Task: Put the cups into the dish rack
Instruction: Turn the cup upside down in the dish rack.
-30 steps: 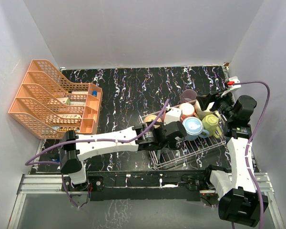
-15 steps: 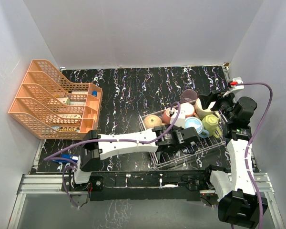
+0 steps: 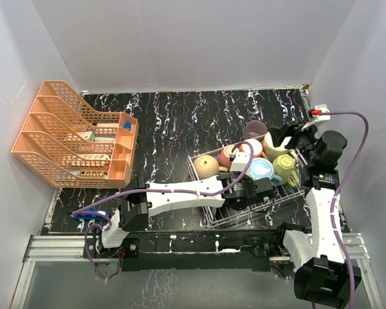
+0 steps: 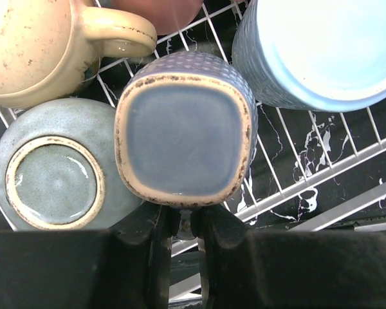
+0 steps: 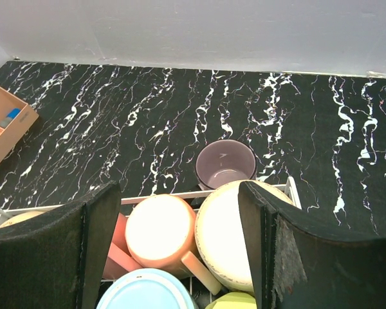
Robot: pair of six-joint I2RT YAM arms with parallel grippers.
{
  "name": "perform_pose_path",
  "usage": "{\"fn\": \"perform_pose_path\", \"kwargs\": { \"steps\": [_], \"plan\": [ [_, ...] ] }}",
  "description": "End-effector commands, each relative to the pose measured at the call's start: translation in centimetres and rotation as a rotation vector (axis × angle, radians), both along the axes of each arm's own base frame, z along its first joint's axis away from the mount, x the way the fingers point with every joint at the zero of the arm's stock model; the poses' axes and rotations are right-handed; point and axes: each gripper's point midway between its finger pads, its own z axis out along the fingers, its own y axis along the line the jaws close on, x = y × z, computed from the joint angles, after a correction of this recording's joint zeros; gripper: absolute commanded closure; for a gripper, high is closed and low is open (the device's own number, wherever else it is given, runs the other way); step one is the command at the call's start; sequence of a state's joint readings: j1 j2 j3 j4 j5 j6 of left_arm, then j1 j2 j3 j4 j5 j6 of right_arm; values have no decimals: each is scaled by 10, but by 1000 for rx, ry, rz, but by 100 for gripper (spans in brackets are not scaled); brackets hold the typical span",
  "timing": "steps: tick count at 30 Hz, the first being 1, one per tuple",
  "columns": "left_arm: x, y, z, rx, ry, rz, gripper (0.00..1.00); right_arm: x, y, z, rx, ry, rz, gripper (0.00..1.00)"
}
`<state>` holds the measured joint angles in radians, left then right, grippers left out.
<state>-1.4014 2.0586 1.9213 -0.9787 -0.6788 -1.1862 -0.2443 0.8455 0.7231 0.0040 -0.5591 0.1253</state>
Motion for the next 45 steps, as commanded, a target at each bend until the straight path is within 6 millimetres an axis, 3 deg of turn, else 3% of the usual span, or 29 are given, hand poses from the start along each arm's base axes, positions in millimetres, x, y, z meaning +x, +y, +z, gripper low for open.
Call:
{"fn": "perform_pose_path", "kwargs": {
  "steps": [1,19,23,29,36,45],
  "plan": [
    [11,-2,15,9,-67,12,100,1,-4,18,-16,-74,-21,24],
    [50,2,-24,88,-43,36,99,-1,0,16,-17,-74,0,24],
    [55,3,-29,97,-35,38,93,-1,0,15,-16,-71,6,24],
    [55,2,-34,101,-25,31,66,-1,2,13,-18,-68,15,24],
    [55,4,-24,91,-31,30,46,-6,9,13,-32,-79,64,24],
    [36,7,21,-52,0,-92,39,-17,26,20,-109,-92,190,24]
  ]
}}
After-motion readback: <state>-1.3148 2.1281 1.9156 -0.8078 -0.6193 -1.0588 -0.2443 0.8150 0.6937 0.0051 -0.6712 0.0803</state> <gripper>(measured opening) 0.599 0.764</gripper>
